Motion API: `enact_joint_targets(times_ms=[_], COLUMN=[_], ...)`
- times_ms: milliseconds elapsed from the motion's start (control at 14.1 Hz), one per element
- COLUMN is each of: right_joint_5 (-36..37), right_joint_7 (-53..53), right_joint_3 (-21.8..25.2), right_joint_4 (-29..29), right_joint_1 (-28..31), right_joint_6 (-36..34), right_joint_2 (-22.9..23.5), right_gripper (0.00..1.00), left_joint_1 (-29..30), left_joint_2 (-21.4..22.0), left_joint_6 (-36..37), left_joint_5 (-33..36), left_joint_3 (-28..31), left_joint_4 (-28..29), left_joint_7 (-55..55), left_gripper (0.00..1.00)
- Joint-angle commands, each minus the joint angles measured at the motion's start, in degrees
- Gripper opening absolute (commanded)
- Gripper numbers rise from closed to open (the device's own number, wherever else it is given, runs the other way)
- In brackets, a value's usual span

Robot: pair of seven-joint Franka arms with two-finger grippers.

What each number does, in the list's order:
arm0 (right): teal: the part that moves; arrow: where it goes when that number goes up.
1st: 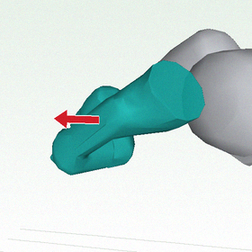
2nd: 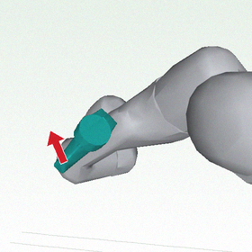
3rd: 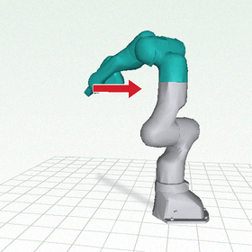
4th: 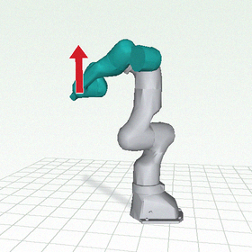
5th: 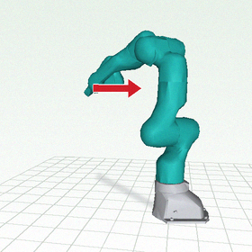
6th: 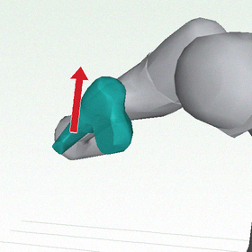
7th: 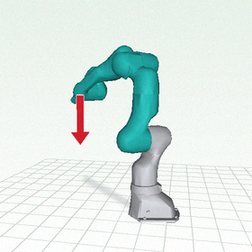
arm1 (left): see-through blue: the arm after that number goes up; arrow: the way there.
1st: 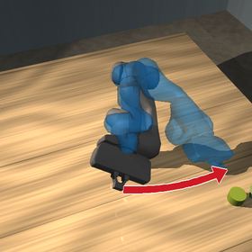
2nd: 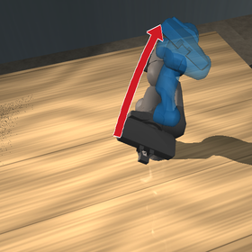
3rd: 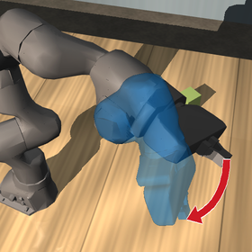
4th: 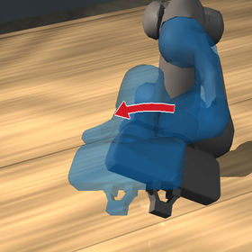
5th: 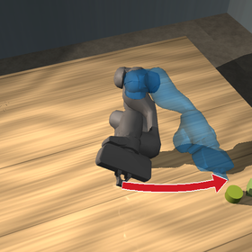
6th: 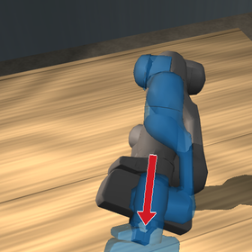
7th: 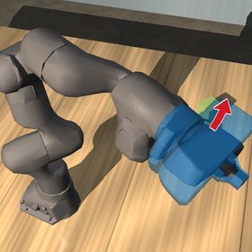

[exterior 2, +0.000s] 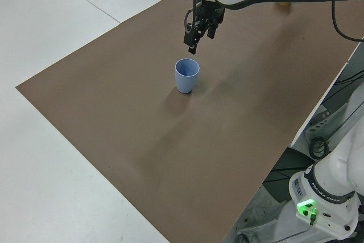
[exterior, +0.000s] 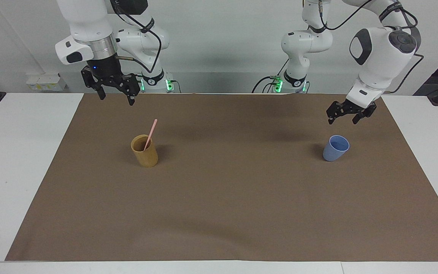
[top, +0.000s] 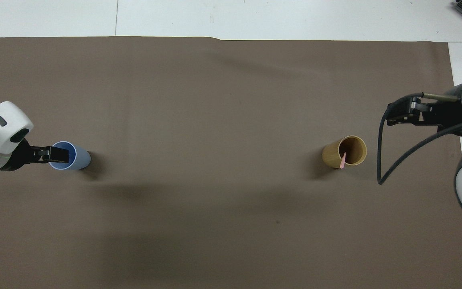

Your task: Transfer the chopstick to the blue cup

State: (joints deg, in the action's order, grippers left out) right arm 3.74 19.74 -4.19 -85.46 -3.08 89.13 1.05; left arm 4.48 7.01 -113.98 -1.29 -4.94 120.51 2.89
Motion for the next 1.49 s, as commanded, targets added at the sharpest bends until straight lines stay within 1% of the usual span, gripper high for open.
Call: enact_joint_targets(times_ms=[0, 142, 283, 496, 566, 779, 850, 920, 991, 1204, 1274, 1416], right_joint_5=[-1.1, -1.1, -1.1, -1.1, -1.1, -1.1, -1.1, -1.1, -1.1, -1.1, -1.1, -1.1], right_joint_7=[-1.0, -1.1, -1.1, -1.0, -1.2, -1.1, -1.1, -1.1, -1.1, -1.1, -1.2, -1.1], right_joint_3=[0.3, 0.3, 0.3, 0.3, 0.3, 0.3, 0.3, 0.3, 0.3, 0.3, 0.3, 0.3], right_joint_4=[-0.1, -0.1, -0.1, -0.1, -0.1, -0.1, -0.1, -0.1, -0.1, -0.1, -0.1, -0.1], right_joint_1=[0.2, 0.3, 0.4, 1.0, 1.5, 1.6, 1.6, 1.7, 1.7, 1.7, 1.8, 2.4], right_joint_6=[0.4, 0.4, 0.3, 0.3, 0.3, 0.2, 0.3, 0.3, 0.2, 0.2, 0.2, 0.1], right_joint_2=[-0.1, -0.1, -0.1, -0.1, -0.1, -0.1, -0.1, -0.1, -0.1, -0.1, -0.1, -0.1], right_gripper=[1.00, 1.00, 1.00, 1.00, 1.00, 1.00, 1.00, 1.00, 1.00, 1.00, 1.00, 1.00], left_joint_1=[3.3, 4.6, 6.1, 5.9, 5.6, 5.3, 5.3, 5.3, 5.2, 4.0, 3.3, -0.2], left_joint_2=[-0.9, -3.8, -6.5, -6.6, -6.6, -6.6, -6.6, -6.7, -6.7, -7.9, -8.7, -9.0], left_joint_6=[-6.6, -9.4, -14.0, -14.5, -14.5, -14.3, -14.1, -13.9, -13.8, -12.9, -11.2, -7.4], left_joint_5=[0.4, 0.4, 0.4, 0.4, 0.4, 0.4, 0.4, 0.4, 0.4, 0.4, 0.4, 0.3], left_joint_3=[-0.2, -0.2, -0.2, -0.2, -0.2, -0.2, -0.3, -0.3, -0.4, -0.4, -0.5, -0.5], left_joint_4=[4.1, 4.7, 6.0, 6.5, 6.5, 6.7, 6.6, 6.4, 6.1, 4.0, 2.2, -0.6], left_joint_7=[4.6, 6.7, 9.5, 9.6, 9.7, 9.7, 9.7, 9.6, 9.5, 6.4, 5.2, 0.5], left_gripper=[1.00, 1.00, 1.00, 1.00, 0.95, 0.38, 0.22, 0.09, 0.00, 0.00, 0.00, 0.00])
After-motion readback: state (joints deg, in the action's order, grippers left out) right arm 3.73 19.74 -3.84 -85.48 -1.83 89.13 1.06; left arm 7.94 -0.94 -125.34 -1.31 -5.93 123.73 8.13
